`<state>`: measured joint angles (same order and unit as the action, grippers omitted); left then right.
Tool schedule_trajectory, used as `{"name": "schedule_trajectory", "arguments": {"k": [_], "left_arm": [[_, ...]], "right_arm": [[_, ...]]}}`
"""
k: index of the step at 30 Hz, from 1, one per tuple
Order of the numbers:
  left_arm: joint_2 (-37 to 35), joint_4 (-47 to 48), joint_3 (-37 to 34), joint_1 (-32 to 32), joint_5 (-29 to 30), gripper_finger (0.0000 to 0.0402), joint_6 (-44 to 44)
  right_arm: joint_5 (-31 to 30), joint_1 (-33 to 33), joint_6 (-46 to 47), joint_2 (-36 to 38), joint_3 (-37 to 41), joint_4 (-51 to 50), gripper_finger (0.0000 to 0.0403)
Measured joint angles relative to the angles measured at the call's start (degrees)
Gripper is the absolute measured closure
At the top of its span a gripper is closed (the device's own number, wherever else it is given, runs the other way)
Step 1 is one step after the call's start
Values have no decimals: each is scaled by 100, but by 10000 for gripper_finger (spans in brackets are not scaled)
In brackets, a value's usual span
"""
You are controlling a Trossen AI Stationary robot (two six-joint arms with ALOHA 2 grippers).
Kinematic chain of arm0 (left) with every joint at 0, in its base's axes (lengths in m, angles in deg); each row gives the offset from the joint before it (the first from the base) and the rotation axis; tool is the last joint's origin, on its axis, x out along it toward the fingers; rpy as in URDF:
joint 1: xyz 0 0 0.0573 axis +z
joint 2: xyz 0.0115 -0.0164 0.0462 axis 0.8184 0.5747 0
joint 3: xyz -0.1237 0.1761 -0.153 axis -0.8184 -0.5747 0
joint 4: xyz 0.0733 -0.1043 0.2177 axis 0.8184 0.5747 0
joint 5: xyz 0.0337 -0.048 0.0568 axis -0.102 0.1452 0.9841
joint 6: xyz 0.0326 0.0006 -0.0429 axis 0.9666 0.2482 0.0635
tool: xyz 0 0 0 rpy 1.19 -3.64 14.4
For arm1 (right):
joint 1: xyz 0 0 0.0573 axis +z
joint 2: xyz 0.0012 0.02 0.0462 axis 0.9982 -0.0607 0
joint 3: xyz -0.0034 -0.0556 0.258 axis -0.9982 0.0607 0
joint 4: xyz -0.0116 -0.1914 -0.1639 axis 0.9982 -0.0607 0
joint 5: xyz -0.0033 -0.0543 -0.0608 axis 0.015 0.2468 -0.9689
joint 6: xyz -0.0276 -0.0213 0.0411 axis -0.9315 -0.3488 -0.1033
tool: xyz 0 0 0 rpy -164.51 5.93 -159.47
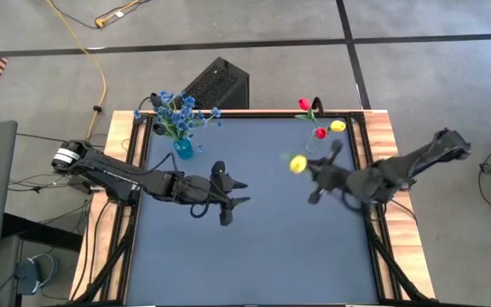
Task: Sort flowers into vase by color
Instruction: Put the yellow tulip into the transparent vase
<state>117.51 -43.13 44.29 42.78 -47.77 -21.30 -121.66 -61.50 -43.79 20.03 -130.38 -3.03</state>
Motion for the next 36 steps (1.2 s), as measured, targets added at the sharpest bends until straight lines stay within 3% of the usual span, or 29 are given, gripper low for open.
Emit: {"name": "schedule_trajectory", "arguments": {"k": [9,13,26,36], "left_arm": [[-8,484,0,-6,8,224,-226],[-8,463,0,-12,10,224,-229],[-6,448,-6,-13,-40,224,-515],[-2,188,-9,0,9,224,-516]], "right_arm": [[201,6,2880,1734,0,-3068,379],[327,-56,3681,2217,-2,-3964,379],[355,-953,3254,3080,-394,-4549,379],[-85,-1812,2522,3004,-605,-4470,379]]}}
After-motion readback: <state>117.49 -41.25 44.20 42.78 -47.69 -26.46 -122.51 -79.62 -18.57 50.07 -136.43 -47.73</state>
